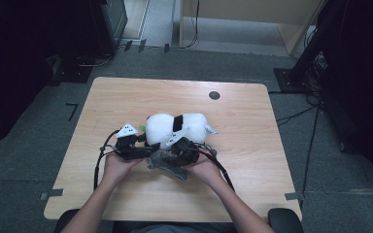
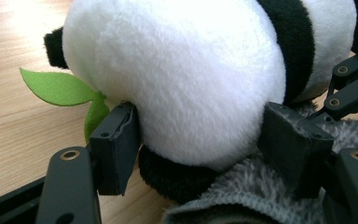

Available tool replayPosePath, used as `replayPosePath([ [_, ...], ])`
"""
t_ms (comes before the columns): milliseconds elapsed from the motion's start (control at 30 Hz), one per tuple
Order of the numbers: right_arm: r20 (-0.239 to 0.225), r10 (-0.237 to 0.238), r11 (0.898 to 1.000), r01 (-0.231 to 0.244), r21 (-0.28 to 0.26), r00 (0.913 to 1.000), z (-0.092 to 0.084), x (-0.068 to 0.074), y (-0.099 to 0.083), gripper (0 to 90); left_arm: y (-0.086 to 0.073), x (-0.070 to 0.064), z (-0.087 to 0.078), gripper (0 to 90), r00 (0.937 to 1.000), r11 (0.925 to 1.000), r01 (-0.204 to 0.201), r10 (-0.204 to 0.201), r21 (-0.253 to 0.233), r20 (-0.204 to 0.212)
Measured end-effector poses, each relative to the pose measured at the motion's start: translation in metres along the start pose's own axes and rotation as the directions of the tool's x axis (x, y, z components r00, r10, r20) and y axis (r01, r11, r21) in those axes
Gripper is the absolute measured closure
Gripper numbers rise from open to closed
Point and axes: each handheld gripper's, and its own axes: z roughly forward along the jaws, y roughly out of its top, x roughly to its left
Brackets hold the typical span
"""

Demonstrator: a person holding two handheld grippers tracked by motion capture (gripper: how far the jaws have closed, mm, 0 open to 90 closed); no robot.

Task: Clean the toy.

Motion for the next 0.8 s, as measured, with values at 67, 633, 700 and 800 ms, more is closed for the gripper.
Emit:
replayPosePath([
  [67, 0.008, 0.009, 1.000, -0.009, 0.002, 0.9999, -0.004, -0.002, -0.004, 74.1, 0.000, 0.000, 0.000, 30.4, 1.0000, 1.0000, -0.003, 0.003, 0.000, 0.000],
  [633, 0.090, 0.081, 0.997, -0.079, -0.027, 0.9927, -0.060, -0.020, -0.057, 72.9, 0.000, -0.002, 0.000, 30.7, 0.9999, 0.9999, -0.013, 0.013, -0.002, -0.009],
  [700, 0.093, 0.088, 0.996, -0.085, -0.032, 0.9918, -0.067, -0.022, -0.063, 72.7, 0.000, -0.002, 0.000, 30.7, 0.9998, 0.9999, -0.015, 0.015, -0.003, -0.011],
  [800, 0.107, 0.091, 0.996, -0.089, -0.029, 0.9901, -0.076, -0.024, -0.071, 72.8, 0.000, -0.002, 0.001, 30.8, 0.9998, 0.9999, -0.016, 0.016, -0.006, -0.013],
])
